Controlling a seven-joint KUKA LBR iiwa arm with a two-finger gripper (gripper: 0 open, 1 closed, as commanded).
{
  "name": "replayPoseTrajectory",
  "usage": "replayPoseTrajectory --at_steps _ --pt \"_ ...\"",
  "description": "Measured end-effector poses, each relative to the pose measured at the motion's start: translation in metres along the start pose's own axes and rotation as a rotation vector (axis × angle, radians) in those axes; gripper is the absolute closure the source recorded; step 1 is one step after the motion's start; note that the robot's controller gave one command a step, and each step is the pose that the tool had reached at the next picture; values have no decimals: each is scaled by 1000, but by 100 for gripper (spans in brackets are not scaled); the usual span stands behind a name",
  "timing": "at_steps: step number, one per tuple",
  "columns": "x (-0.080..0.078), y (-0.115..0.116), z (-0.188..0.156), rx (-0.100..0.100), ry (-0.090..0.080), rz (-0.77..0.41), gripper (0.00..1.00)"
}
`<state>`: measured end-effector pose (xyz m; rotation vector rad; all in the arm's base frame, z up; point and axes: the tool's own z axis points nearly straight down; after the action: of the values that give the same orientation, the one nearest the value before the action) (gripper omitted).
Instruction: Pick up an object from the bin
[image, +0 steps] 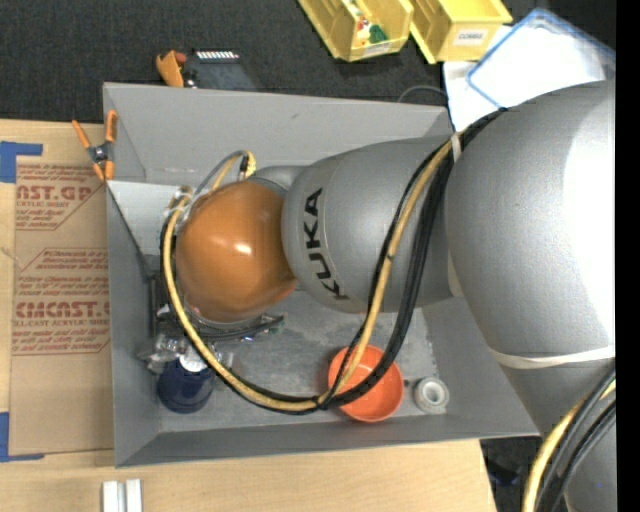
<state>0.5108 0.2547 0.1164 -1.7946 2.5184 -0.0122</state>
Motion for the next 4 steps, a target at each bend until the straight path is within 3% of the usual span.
replayPoseTrajectory --at_steps 4 --pt "0 0 0 -1 -1 0 100"
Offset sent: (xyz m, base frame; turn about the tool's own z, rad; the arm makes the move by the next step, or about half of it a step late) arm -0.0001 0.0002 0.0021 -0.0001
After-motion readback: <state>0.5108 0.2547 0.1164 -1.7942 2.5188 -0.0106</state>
